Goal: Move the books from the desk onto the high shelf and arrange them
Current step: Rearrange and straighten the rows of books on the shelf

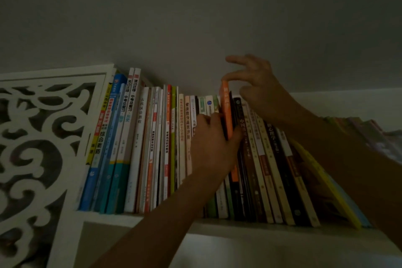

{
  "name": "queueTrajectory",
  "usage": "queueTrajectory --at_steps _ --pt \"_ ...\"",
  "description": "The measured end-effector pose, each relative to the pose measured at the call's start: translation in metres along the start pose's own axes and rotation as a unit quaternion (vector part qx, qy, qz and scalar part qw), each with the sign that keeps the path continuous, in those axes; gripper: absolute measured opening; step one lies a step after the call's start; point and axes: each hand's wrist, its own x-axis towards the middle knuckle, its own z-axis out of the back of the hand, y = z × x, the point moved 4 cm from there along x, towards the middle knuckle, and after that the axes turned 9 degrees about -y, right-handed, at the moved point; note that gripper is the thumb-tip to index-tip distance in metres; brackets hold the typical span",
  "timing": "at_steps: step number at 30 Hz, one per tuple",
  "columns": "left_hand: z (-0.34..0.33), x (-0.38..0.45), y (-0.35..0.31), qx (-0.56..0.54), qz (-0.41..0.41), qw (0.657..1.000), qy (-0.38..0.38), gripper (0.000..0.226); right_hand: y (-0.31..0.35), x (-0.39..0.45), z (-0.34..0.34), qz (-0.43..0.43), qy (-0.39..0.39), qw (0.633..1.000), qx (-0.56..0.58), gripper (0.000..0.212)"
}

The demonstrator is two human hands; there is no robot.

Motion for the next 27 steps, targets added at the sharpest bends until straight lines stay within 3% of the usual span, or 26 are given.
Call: queueTrajectory --at_steps 3,7,12,14,18,21,27 --pt "0.005 -0.005 -0.003 -0.012 0.017 1.0 0.008 0.024 -0.007 -0.021 -0.009 -0.046 0.015 0.999 -0.004 0.059" --pt "0.018 -0.003 -0.01 -0.043 0.006 0.999 -0.001 0.02 -0.033 -0.069 -0.017 -0.144 -0.005 0.98 -0.137 0.064" --pt "0.058 0.016 -0.022 -0.114 0.041 0.992 -0.035 0.018 -0.029 -0.107 -0.029 -0.135 0.027 0.963 -0.231 0.079" --pt "0.068 0.014 -0.019 -0.164 0.092 0.981 -0.055 0.003 -0.027 -0.111 -0.033 -0.146 0.034 0.959 -0.241 0.08" --pt "0.043 -0.032 -0.014 -0.264 0.215 0.94 0.024 0.044 -0.025 -0.113 -0.033 -0.157 0.046 0.955 -0.247 0.075" --pt "0.04 -0.044 -0.017 -0.273 0.185 0.943 0.054 0.046 -0.025 -0.113 -0.029 -0.153 0.057 0.956 -0.244 0.077" --pt "0.1 -0.037 -0.027 -0.243 0.146 0.957 0.061 0.049 -0.018 -0.117 -0.029 -0.157 0.025 0.958 -0.24 0.077"
